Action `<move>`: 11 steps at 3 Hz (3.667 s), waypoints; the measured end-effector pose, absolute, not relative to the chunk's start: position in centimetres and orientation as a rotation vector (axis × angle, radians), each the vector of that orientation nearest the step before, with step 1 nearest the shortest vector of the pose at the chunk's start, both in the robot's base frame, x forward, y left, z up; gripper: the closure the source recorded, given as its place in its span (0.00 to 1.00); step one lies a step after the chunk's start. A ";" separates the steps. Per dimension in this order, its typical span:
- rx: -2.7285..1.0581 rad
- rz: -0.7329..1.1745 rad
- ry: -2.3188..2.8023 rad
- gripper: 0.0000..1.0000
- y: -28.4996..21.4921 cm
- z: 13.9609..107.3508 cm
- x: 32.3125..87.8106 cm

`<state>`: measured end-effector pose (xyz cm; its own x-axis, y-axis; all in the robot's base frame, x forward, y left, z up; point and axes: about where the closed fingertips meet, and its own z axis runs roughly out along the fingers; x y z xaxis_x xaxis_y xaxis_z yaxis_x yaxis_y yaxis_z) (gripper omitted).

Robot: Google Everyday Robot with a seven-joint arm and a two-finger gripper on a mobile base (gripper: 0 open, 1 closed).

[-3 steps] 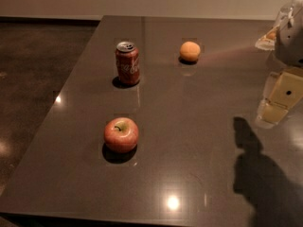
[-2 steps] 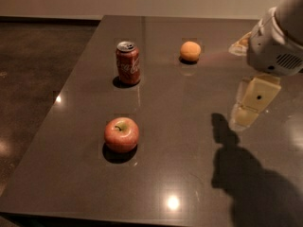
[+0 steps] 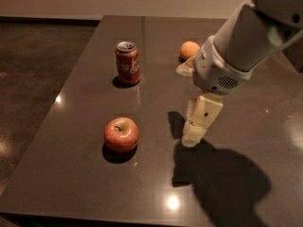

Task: Pick apple

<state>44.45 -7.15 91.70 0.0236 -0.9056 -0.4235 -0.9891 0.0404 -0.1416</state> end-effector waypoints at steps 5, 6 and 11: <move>-2.037 0.494 1.687 0.12 6.2 86.7 40.6; -2.026 0.484 1.698 0.30 6.0 86.2 41.8; -1.976 0.587 1.602 1.00 1.5 98.7 46.0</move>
Offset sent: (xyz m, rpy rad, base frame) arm -0.0708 0.1203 -0.0441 0.1525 0.1106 0.2523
